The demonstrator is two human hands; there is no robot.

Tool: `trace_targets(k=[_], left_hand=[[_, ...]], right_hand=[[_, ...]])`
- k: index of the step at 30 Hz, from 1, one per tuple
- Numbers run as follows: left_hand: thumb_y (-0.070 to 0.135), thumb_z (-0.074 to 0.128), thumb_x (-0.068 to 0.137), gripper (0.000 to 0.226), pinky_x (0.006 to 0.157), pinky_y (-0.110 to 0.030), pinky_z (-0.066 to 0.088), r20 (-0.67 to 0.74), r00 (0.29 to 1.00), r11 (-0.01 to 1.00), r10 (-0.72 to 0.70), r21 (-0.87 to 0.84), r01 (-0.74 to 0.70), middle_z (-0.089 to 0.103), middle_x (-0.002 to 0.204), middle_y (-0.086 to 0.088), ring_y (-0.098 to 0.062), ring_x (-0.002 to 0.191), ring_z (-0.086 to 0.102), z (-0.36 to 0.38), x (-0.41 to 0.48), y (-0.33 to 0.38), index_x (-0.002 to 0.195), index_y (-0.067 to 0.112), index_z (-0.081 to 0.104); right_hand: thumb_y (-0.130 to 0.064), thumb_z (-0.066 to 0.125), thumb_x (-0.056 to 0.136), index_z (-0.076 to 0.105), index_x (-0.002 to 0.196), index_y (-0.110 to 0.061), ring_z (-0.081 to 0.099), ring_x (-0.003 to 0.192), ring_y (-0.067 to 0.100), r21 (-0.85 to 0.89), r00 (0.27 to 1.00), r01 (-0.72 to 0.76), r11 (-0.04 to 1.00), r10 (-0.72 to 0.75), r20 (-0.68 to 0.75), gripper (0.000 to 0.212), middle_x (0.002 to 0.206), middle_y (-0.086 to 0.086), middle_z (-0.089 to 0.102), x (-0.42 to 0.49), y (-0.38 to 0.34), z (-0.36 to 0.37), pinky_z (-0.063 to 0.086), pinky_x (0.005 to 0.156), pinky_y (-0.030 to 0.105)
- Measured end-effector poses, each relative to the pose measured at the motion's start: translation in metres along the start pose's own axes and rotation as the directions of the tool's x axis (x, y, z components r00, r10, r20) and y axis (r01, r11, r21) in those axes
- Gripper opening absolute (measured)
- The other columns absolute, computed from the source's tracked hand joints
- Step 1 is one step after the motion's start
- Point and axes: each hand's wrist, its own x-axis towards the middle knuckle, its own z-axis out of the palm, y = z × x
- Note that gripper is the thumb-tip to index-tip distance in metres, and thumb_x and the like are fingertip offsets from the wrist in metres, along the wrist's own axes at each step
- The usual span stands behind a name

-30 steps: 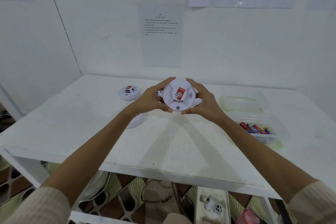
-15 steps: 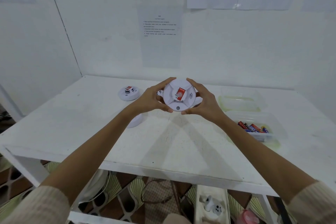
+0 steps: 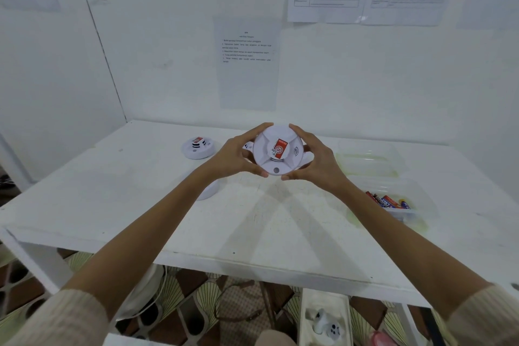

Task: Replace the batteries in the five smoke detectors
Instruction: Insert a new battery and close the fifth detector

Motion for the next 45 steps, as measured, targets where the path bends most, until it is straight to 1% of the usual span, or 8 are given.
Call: trace_targets(k=[12,18,25,31,35,38,42,45], left_hand=[[0.005,0.082,0.065,0.092,0.081,-0.013,0.05,-0.006,1.0,1.0,0.001,0.006,-0.001,0.049,0.133,0.006,-0.012,0.118,0.05,0.004,0.0,0.004,0.14,0.023,0.033],[0.006,0.084,0.063,0.091,0.078,-0.011,0.05,-0.028,0.999,0.999,-0.016,0.031,0.017,0.047,0.133,0.009,-0.013,0.119,0.049,0.002,-0.001,-0.002,0.135,0.032,0.034],[0.002,0.08,0.068,0.091,0.078,-0.011,0.05,-0.049,0.993,0.994,-0.109,-0.005,0.109,0.043,0.14,0.0,-0.016,0.117,0.048,0.011,-0.009,-0.023,0.144,0.016,0.032],[0.0,0.08,0.066,0.085,0.071,-0.01,0.05,-0.026,0.974,0.972,-0.224,-0.074,0.222,0.052,0.13,0.002,-0.013,0.102,0.055,0.021,-0.021,-0.051,0.139,0.017,0.039],[0.0,0.079,0.069,0.079,0.077,-0.017,0.053,-0.017,0.96,0.96,-0.279,-0.047,0.278,0.057,0.125,-0.001,-0.016,0.105,0.057,0.025,-0.024,-0.07,0.137,0.017,0.041],[-0.001,0.076,0.07,0.078,0.08,-0.022,0.049,-0.007,0.954,0.954,-0.299,0.013,0.3,0.054,0.128,-0.004,-0.017,0.108,0.053,0.026,-0.024,-0.081,0.137,0.014,0.039],[0.001,0.073,0.074,0.076,0.091,-0.026,0.042,0.048,0.937,0.937,-0.345,0.065,0.342,0.051,0.133,-0.005,-0.015,0.111,0.048,0.029,-0.024,-0.087,0.139,0.013,0.035],[0.003,0.073,0.076,0.075,0.086,-0.022,0.039,0.06,0.937,0.936,-0.345,0.096,0.339,0.052,0.131,-0.007,-0.014,0.105,0.048,0.033,-0.025,-0.091,0.139,0.012,0.034]], right_hand=[[-0.008,0.087,0.055,0.035,0.14,-0.02,0.049,0.108,0.01,0.013,0.999,-0.041,0.999,0.041,0.015,0.101,0.13,-0.007,0.047,-0.002,-0.001,-0.003,0.046,0.093,0.028],[-0.007,0.087,0.055,0.036,0.136,-0.02,0.054,0.103,0.004,0.044,0.998,-0.053,0.998,0.051,0.035,0.096,0.126,-0.008,0.051,0.003,0.007,0.006,0.046,0.081,0.007],[-0.017,0.092,0.048,0.045,0.13,-0.022,0.053,0.111,0.018,0.052,0.991,-0.127,0.991,0.125,0.043,0.095,0.128,0.004,0.045,0.007,0.033,0.024,0.053,0.085,0.029],[-0.002,0.085,0.057,0.033,0.14,-0.017,0.052,0.113,0.024,0.091,0.96,-0.273,0.958,0.265,0.093,0.099,0.132,0.01,0.039,-0.001,0.053,0.049,0.05,0.087,0.031],[0.002,0.078,0.066,0.029,0.142,-0.013,0.051,0.112,0.019,0.126,0.943,-0.324,0.938,0.31,0.116,0.092,0.137,0.009,0.043,-0.005,0.063,0.063,0.048,0.079,0.015],[0.002,0.074,0.072,0.028,0.142,-0.012,0.051,0.115,0.022,0.142,0.929,-0.364,0.921,0.347,0.128,0.085,0.137,0.01,0.045,-0.008,0.069,0.071,0.047,0.087,0.026],[0.005,0.075,0.069,0.029,0.143,-0.011,0.05,0.116,0.023,0.149,0.918,-0.389,0.909,0.369,0.142,0.089,0.135,0.009,0.048,-0.012,0.077,0.077,0.046,0.09,0.028],[-0.002,0.078,0.068,0.037,0.138,-0.013,0.05,0.113,0.014,0.132,0.928,-0.366,0.921,0.35,0.131,0.081,0.126,0.001,0.052,-0.018,0.08,0.078,0.042,0.097,0.029]])
